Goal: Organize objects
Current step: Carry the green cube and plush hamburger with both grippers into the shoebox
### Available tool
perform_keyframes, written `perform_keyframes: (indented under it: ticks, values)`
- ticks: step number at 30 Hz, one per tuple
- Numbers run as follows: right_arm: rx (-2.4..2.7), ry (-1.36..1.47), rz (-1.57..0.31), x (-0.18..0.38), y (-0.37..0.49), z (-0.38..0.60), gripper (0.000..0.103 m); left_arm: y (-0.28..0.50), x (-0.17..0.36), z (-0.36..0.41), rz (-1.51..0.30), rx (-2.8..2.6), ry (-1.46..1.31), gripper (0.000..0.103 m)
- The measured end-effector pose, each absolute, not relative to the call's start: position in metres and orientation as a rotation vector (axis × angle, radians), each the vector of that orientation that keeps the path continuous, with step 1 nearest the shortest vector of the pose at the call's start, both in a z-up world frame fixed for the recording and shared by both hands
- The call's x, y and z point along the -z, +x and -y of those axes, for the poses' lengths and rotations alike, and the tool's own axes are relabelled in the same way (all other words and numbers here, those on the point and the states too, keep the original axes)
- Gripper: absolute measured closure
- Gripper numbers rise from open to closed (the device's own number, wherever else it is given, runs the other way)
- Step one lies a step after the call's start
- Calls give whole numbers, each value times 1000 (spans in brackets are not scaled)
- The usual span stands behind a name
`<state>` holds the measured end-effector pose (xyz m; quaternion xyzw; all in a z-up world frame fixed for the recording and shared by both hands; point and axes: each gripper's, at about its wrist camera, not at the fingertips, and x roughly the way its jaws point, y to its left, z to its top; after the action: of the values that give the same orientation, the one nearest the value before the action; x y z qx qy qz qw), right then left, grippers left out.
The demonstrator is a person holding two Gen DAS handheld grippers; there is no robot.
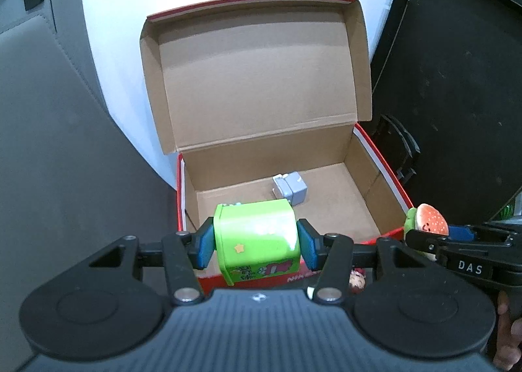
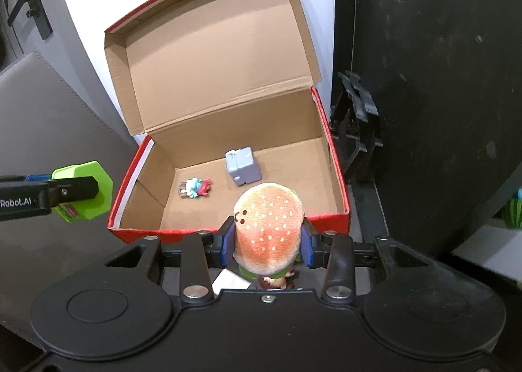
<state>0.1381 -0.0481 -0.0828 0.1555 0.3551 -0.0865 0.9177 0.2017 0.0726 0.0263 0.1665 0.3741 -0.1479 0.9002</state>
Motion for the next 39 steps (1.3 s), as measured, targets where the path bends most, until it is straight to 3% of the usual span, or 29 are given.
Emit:
perform_keyframes:
  ticks: [19, 39]
  values:
    - [138, 264, -761, 78, 196, 69, 64, 250, -11, -62, -797, 304, 319, 52]
    - [118, 173, -816, 88, 271, 90, 64, 309, 39, -61, -917, 269, 297, 52]
